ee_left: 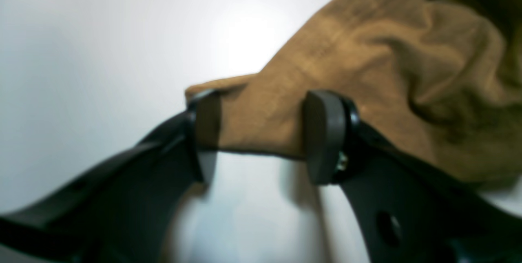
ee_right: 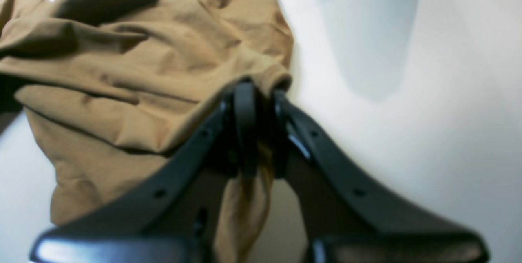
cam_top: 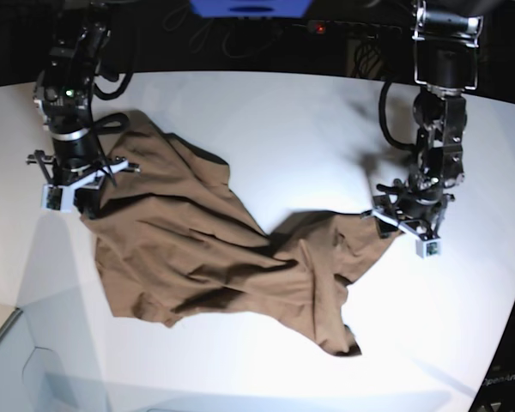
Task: Layout the t-shirt on the table in an organized manner, then fold the t-shirt properly
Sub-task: 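Pull the grasped edges apart with both grippers to spread the shirt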
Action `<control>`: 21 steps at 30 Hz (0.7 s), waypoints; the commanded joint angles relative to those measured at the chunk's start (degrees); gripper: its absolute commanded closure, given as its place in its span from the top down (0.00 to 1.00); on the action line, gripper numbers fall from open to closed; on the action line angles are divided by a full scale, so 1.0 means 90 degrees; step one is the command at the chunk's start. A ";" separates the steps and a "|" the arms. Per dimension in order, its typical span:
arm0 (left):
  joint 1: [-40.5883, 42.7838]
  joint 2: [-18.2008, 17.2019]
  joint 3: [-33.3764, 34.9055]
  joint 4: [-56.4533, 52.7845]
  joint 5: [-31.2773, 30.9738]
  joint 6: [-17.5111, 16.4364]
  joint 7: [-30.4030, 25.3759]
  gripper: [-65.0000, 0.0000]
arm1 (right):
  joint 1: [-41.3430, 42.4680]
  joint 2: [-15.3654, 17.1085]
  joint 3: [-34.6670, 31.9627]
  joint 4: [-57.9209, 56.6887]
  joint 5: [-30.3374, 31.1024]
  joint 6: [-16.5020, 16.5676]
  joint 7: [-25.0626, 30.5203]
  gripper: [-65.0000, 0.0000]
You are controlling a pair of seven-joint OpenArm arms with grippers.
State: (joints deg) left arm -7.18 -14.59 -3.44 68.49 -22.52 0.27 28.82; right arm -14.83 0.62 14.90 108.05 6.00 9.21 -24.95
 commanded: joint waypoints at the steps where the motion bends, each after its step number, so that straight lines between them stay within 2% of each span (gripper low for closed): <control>1: -0.0076 -0.0064 0.0006 -0.0064 -0.0003 0.0004 0.0065 0.49 | 0.0080 0.0024 0.0010 0.0112 0.0022 0.0017 0.0179 0.12; 3: -0.0076 -0.0064 0.0006 -0.0220 -0.0013 -0.0006 0.0075 0.40 | 0.0080 0.0024 -0.0009 0.0112 0.0022 0.0017 0.0179 0.12; 6: -0.0076 -0.0035 -0.0042 -0.0201 -0.0081 -0.0006 0.0319 0.07 | 0.0090 0.0024 0.0001 0.0112 0.0022 0.0017 0.0189 0.12; 7: -0.0096 -0.0025 -0.0062 -0.0103 -0.0081 -0.0006 0.0476 0.00 | 0.0090 0.0024 0.0010 0.0112 0.0012 0.0017 0.0198 0.12; 9: -0.0096 -0.0025 -0.0072 0.0268 -0.0091 -0.0006 0.0788 0.03 | 0.0090 0.0024 0.0010 0.0112 0.0012 0.0017 0.0198 0.12; 13: -0.0037 -0.0025 -0.0072 0.1606 -0.0257 -0.0006 0.1413 0.00 | 0.0090 0.0043 0.0010 0.0112 0.0012 0.0017 0.0208 0.12; 15: -0.0008 -0.0044 -0.0257 0.2358 -0.0648 -0.0006 0.1853 0.01 | 0.0100 0.0063 0.0010 0.0102 0.0012 0.0017 0.0208 0.12; 19: -0.0076 -0.0015 -0.1117 0.3452 -0.1712 0.0043 0.2664 0.01 | 0.0100 0.0082 0.0020 0.0004 0.0002 0.0017 0.0228 0.12; 21: -0.0262 -0.0015 -0.1625 0.3706 -0.2279 0.0043 0.2957 0.01 | 0.0100 0.0238 0.0030 -0.0093 0.0002 0.0017 0.0228 0.12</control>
State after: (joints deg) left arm -8.16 -14.28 -18.28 100.86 -42.46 0.30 56.84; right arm -14.35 2.17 14.87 106.13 5.89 9.32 -24.71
